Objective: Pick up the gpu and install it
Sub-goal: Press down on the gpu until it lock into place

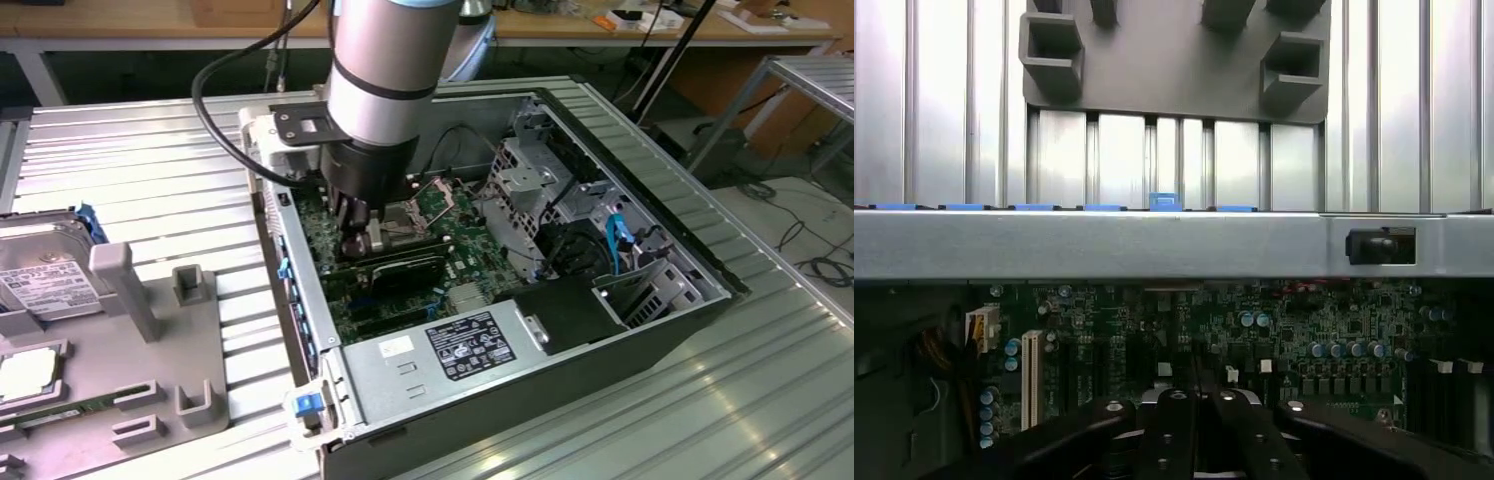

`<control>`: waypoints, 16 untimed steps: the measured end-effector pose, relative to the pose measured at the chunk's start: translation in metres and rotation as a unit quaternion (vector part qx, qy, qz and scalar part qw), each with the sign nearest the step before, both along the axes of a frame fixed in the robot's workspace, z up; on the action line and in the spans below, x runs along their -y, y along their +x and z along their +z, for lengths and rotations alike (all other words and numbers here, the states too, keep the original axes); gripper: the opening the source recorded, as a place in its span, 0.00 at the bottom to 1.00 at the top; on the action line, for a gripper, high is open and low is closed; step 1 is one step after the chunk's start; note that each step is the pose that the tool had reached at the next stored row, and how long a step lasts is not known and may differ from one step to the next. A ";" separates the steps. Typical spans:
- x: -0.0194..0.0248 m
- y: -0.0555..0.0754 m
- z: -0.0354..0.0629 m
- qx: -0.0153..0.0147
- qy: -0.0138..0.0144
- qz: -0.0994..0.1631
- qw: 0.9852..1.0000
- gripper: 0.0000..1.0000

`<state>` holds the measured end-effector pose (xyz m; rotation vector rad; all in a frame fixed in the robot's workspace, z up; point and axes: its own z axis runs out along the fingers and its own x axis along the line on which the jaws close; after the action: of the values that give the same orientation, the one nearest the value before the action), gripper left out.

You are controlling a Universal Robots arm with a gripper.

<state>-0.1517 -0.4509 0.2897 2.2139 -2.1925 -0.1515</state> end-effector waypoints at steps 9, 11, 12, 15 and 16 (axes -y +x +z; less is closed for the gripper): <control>-0.0069 -0.012 0.0053 -0.010 0.001 0.006 1.000 0.11; -0.0066 -0.015 0.0077 -0.010 0.002 0.006 1.000 0.11; -0.0064 -0.016 0.0082 -0.010 0.002 0.006 1.000 0.11; -0.0042 -0.022 0.0093 -0.010 0.002 0.006 1.000 0.11; -0.0032 -0.023 0.0098 -0.010 0.002 0.006 1.000 0.11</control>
<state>-0.1750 -0.4477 0.2995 2.2178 -2.1698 -0.1752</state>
